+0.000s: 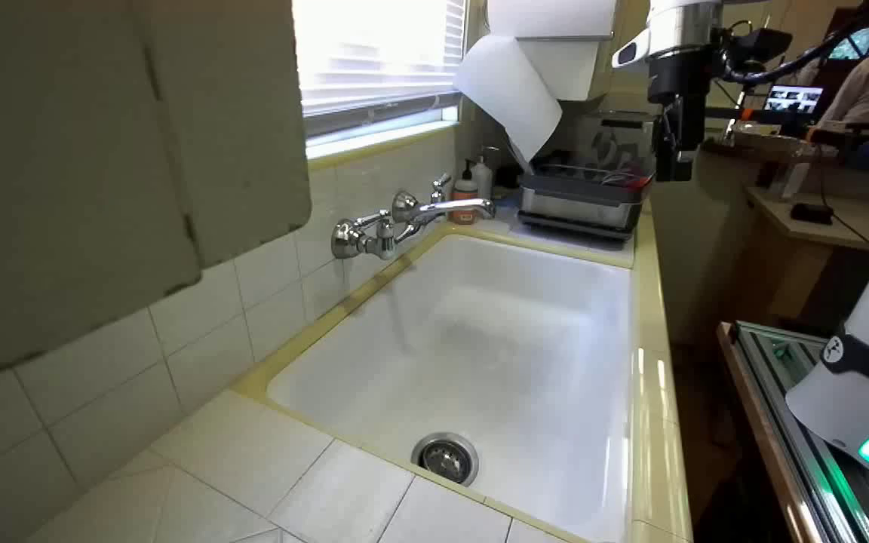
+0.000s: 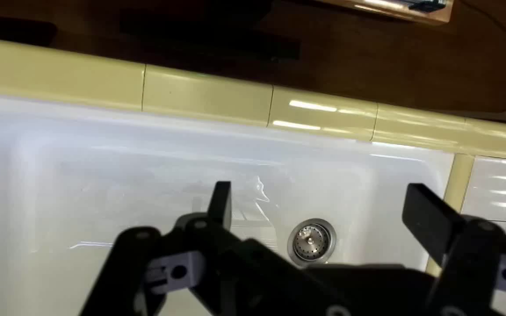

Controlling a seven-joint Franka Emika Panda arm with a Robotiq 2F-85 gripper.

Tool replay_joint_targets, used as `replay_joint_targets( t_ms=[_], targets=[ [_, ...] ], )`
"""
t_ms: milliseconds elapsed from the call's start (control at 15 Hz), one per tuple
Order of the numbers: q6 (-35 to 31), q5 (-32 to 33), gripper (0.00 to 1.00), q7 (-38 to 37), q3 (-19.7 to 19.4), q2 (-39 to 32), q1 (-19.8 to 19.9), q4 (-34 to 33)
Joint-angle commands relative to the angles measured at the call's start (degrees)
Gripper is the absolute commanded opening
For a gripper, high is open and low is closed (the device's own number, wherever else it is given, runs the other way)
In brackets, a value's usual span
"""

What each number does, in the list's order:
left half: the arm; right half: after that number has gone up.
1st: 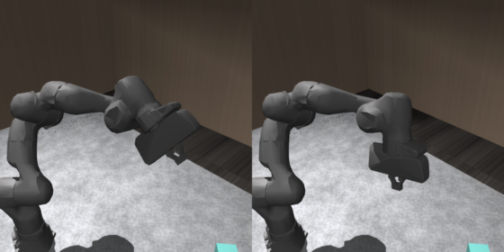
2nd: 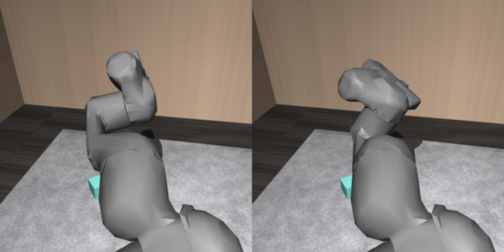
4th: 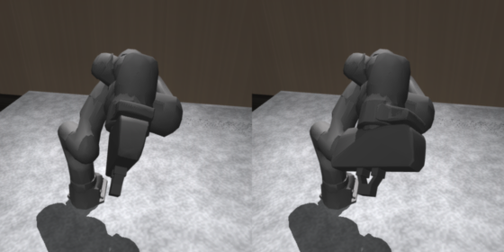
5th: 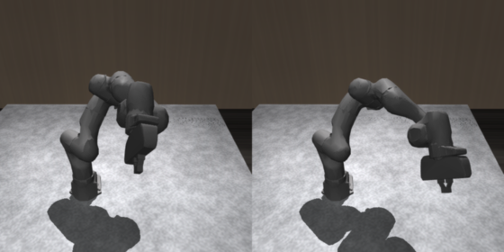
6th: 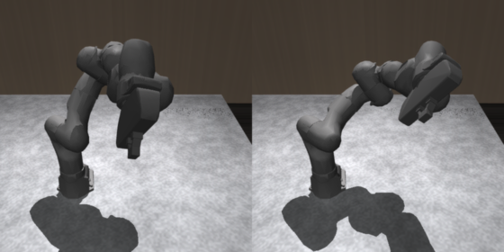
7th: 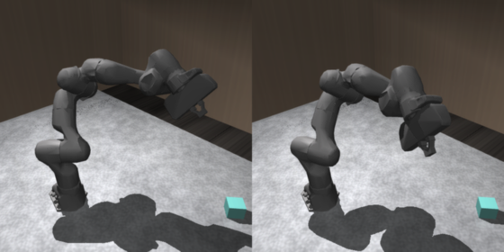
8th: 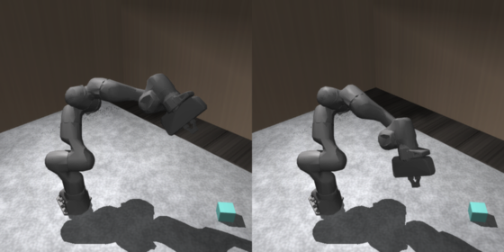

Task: Use the left tap handle to open the tap, then turn the tap faucet to the right

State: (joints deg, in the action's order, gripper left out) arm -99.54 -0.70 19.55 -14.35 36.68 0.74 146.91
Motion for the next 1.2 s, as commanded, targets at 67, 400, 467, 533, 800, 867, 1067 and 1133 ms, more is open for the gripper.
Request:
replay_joint_targets(
  t_ms=[67,400,467,533,800,867,1067,1133],
  targets=[
    [0.1,-0.5,1.00,0.5,1.0,-0.2,1.1,-0.1],
    [0.1,-0.5,1.00,0.5,1.0,-0.2,1.1,-0.1],
    [0.1,-0.5,1.00,0.5,1.0,-0.2,1.1,-0.1],
    [0.1,-0.5,1.00,0.5,1.0,-0.2,1.1,-0.1],
    [-3.0,-0.9,1.00,-0.4,0.8,-1.0,1.8,-1.3],
    [-5.6,-1.6,1.00,-1.2,0.5,-1.2,2.3,-2.0],
    [-11.7,-3.2,1.00,-1.5,0.2,-3.1,2.5,-4.1],
    [-14.3,-3.8,1.00,-1.5,0.3,-4.2,2.4,-4.6]
  ],
)
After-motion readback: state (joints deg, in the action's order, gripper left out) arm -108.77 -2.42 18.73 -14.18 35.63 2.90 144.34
